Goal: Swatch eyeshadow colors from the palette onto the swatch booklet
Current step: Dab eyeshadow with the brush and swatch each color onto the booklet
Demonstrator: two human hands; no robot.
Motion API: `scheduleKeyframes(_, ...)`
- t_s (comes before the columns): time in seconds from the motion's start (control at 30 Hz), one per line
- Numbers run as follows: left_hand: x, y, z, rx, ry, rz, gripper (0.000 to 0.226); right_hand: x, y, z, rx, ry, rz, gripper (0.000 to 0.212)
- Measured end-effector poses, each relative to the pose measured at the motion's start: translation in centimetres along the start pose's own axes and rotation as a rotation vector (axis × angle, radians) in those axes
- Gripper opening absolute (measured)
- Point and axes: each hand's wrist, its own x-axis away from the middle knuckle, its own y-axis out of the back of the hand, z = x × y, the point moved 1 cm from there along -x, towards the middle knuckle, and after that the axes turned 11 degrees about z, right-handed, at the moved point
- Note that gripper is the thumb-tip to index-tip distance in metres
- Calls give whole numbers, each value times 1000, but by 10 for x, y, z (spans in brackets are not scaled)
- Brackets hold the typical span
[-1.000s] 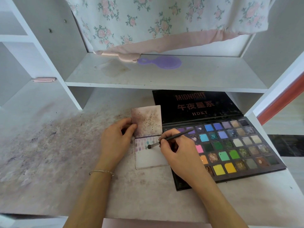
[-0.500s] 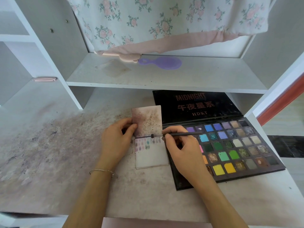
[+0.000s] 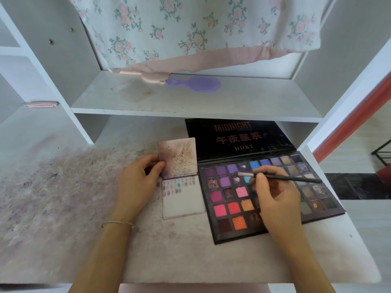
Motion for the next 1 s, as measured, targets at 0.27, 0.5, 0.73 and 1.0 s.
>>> scheduleKeyframes(0.27,0,0,-3,-40,-3,-10,20,5,51,-19,135,-85,-223,32)
scheduleKeyframes(0.5,2,0,-3,-53,6,1,18,11,57,-28,233,-144,-242,27)
scheduleKeyframes(0.73,4,1,-6,-76,8,6,20,10,57,-29,284,-142,-136,30)
scheduleKeyframes(1.0,4,1,-4,-79,10,9,23,10,56,-27,282,-128,-139,33)
